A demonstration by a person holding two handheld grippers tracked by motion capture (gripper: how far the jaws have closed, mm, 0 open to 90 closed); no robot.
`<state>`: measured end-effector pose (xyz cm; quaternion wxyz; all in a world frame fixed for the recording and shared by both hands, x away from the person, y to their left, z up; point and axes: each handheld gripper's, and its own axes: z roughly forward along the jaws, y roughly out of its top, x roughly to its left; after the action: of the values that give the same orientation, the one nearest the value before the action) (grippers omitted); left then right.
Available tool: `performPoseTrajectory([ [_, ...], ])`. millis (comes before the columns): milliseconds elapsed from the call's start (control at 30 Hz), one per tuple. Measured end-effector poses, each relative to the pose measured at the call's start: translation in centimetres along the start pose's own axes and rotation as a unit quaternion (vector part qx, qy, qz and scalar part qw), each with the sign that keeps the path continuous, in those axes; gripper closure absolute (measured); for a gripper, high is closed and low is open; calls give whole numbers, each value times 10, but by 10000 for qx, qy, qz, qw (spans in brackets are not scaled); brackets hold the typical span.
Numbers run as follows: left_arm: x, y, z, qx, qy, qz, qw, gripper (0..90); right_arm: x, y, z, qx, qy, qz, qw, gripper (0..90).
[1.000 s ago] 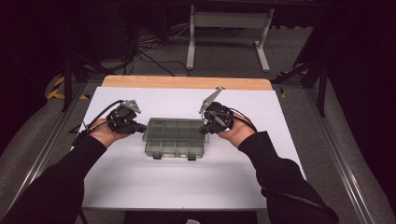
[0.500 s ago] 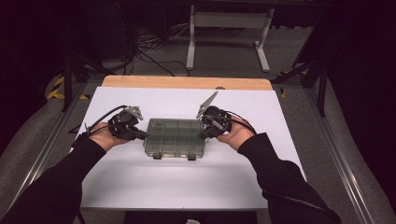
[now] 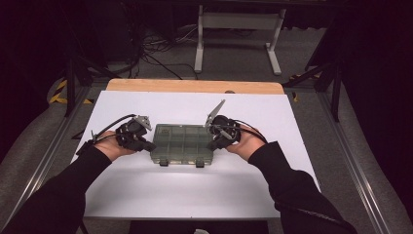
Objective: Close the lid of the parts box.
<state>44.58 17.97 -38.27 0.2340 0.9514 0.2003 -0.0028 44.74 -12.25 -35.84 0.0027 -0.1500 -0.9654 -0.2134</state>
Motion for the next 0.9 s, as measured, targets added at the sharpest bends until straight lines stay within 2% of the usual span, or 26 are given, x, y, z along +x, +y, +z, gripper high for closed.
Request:
performPoseTrajectory([
  [433,-3,0,4,52,6,16,10000,894,5,0,8,143,38,-49,9999,899],
  [733,-5,0,6,72,-2,80,9999,892,9,1,15,250,-27,-58,9997,899],
  [900,-7,-1,9,87,10,108,9999,893,11,-1,23,419,-68,-86,9991,900],
])
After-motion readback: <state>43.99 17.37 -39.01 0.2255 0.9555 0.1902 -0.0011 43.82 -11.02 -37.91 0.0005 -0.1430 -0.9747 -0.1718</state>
